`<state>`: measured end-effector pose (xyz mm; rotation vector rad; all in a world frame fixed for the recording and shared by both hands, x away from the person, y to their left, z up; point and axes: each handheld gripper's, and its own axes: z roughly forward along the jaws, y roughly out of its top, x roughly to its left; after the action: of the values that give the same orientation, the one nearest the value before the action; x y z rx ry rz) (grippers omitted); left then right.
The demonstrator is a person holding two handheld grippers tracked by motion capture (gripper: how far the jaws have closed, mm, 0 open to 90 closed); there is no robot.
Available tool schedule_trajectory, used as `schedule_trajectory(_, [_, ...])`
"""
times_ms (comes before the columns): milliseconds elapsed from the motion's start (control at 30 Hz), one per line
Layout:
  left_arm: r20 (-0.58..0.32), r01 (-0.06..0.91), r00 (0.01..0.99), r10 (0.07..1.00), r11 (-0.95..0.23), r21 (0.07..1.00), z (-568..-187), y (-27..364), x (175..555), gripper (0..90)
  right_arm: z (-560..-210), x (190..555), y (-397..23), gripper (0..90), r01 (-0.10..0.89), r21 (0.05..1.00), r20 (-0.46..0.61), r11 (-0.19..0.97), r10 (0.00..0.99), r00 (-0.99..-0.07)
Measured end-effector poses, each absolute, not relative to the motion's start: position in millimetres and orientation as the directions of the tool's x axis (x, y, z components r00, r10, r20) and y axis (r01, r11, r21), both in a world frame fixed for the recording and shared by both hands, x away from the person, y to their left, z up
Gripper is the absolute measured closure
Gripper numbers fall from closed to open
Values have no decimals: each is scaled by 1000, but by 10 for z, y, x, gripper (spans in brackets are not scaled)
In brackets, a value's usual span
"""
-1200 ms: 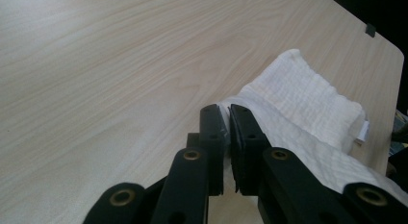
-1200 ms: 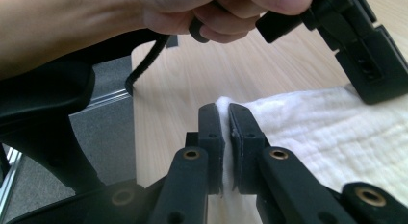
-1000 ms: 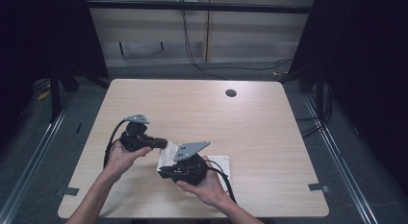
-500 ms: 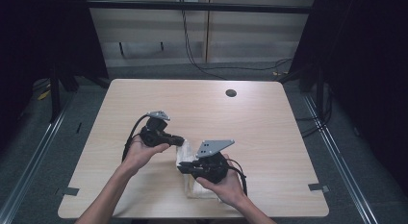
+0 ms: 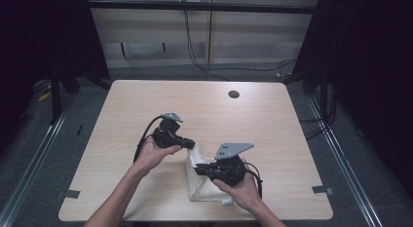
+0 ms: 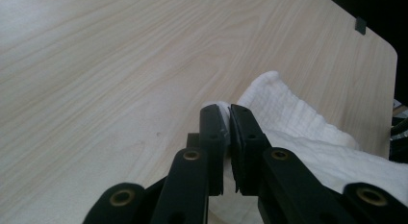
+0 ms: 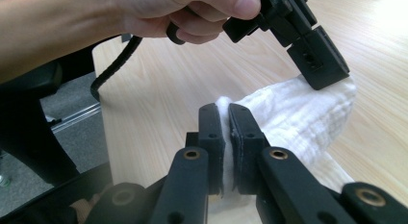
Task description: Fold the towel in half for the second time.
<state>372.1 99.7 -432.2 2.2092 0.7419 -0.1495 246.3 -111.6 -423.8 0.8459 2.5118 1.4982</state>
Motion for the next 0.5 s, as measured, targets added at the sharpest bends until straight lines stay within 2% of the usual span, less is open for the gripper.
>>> schedule_trajectory(267, [-327, 547, 830, 451, -549, 632, -4413, 815, 3730, 847, -4278, 2445, -1258, 852, 432, 830, 198, 353, 538, -819])
schedule_trajectory(500, [-334, 548, 832, 442, -564, 617, -4507, 685, 3713, 846, -4463, 2341, -1326, 852, 458, 810, 193, 366, 572, -797])
